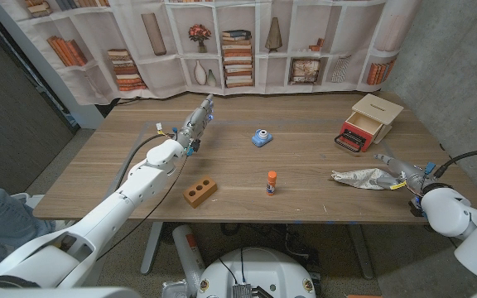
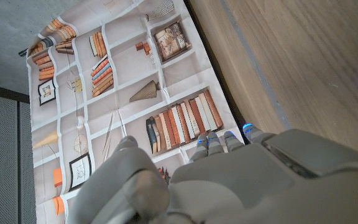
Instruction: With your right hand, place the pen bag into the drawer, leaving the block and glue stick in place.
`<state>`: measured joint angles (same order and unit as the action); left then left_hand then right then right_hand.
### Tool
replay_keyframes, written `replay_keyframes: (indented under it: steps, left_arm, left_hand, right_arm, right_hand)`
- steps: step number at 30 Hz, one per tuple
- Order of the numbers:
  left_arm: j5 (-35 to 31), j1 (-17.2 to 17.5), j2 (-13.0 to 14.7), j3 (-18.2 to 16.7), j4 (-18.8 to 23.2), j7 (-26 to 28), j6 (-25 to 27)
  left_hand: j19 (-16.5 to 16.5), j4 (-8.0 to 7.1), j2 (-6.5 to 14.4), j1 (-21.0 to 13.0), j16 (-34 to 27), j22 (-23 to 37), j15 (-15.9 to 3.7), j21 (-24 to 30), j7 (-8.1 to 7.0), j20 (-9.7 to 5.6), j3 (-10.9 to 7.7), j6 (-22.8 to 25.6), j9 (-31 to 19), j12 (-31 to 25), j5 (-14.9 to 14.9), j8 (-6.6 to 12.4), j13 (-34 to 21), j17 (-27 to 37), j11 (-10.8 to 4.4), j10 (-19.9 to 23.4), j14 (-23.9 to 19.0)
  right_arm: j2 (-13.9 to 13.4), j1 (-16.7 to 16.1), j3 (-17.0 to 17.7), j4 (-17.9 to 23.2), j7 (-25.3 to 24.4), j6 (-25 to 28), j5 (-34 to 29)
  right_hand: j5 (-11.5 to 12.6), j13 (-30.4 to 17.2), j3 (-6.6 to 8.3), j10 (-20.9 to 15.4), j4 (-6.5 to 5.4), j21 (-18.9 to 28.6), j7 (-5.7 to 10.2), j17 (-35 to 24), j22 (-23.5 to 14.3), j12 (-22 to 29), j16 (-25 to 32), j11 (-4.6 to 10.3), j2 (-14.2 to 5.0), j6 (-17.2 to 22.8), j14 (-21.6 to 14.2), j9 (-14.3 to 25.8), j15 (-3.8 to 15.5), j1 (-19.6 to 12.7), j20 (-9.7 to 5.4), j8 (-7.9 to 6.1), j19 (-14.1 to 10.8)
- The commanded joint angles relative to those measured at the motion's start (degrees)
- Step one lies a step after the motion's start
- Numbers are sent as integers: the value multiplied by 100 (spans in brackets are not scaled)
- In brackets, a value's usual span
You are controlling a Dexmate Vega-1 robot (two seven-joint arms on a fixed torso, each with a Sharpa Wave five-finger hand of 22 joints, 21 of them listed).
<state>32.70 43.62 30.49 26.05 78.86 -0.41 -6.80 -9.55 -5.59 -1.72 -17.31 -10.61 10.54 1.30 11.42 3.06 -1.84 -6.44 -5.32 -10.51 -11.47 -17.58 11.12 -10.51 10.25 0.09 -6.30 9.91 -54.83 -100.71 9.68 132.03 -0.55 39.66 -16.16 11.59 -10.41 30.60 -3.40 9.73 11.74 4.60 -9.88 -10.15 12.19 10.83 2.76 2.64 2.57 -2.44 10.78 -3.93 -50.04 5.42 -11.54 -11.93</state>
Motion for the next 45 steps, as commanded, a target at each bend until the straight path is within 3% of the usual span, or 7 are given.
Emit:
replay_keyframes:
  steps: [1,12,14,26,34,39,45]
  left_arm:
    - [-4,47,27,0,68,74,94]
    - [19,59,-16,11,-44,42,47]
    - [17,62,-17,12,-47,45,46]
    - [27,94,1,5,-31,57,65]
    - [24,77,7,22,-50,42,103]
    - [25,52,11,30,-66,18,124]
    - [23,9,-2,52,-115,-28,134]
  left_hand:
    - [-577,8,62,-19,-4,8,20,9,-15,-11,12,-38,-27,-11,22,12,-29,21,8,-42,102]
    - [-583,8,71,-24,-6,8,18,12,-14,-5,26,-37,-27,-14,24,14,-29,21,8,-39,102]
    - [-588,8,74,-27,-6,8,18,12,-15,-8,32,-36,-27,-14,25,15,-29,21,11,-40,103]
    - [-592,8,80,-31,-7,8,18,14,-19,-12,43,-39,-27,-14,27,15,-29,21,8,-43,104]
    - [-598,8,89,-37,-7,8,20,15,-22,-8,55,-37,-27,-14,29,16,-29,21,12,-46,108]
    - [-590,9,94,-42,-9,8,21,21,-17,2,63,-27,-27,-18,30,21,-29,21,7,-38,103]
    - [-607,10,102,-48,-7,8,18,16,-23,12,70,-42,-27,-14,31,15,-29,21,7,-51,110]
  right_arm:
    - [-265,223,-201,-194,-62,162,275]
    - [-570,369,-384,-267,-102,515,579]
    - [-626,383,-411,-267,-126,568,630]
    - [-891,575,-667,-313,-388,800,949]
    - [-962,629,-756,-276,-630,957,1144]
    - [-981,686,-841,-264,-781,1043,1267]
    - [-1027,715,-913,-242,-964,1115,1393]
  right_hand:
    - [-27,-14,28,-113,-29,37,15,3,-1,44,43,11,-7,58,-97,20,72,-68,9,-35,-81]
    - [-54,-16,9,-299,-65,63,61,-10,-7,93,86,57,-28,220,-387,23,354,-99,40,-70,-243]
    - [-62,-17,17,-374,-87,110,72,-27,-11,108,123,59,-49,300,-578,24,475,-98,65,-81,-415]
    - [-99,-19,18,-799,-144,237,143,-62,-44,213,124,105,-74,964,-934,24,641,-60,-149,-232,-929]
    - [-126,-25,-40,-1590,-251,313,307,-87,-77,434,258,286,-199,1627,-1688,28,858,104,-135,-342,-1269]
    - [-142,-31,-118,-2239,-312,436,435,-95,-91,608,345,460,-263,2278,-2313,37,1029,258,-235,-468,-1690]
    - [-151,-32,-163,-2789,-324,513,490,-86,-91,753,399,540,-290,2742,-2848,48,1161,340,-335,-544,-1985]
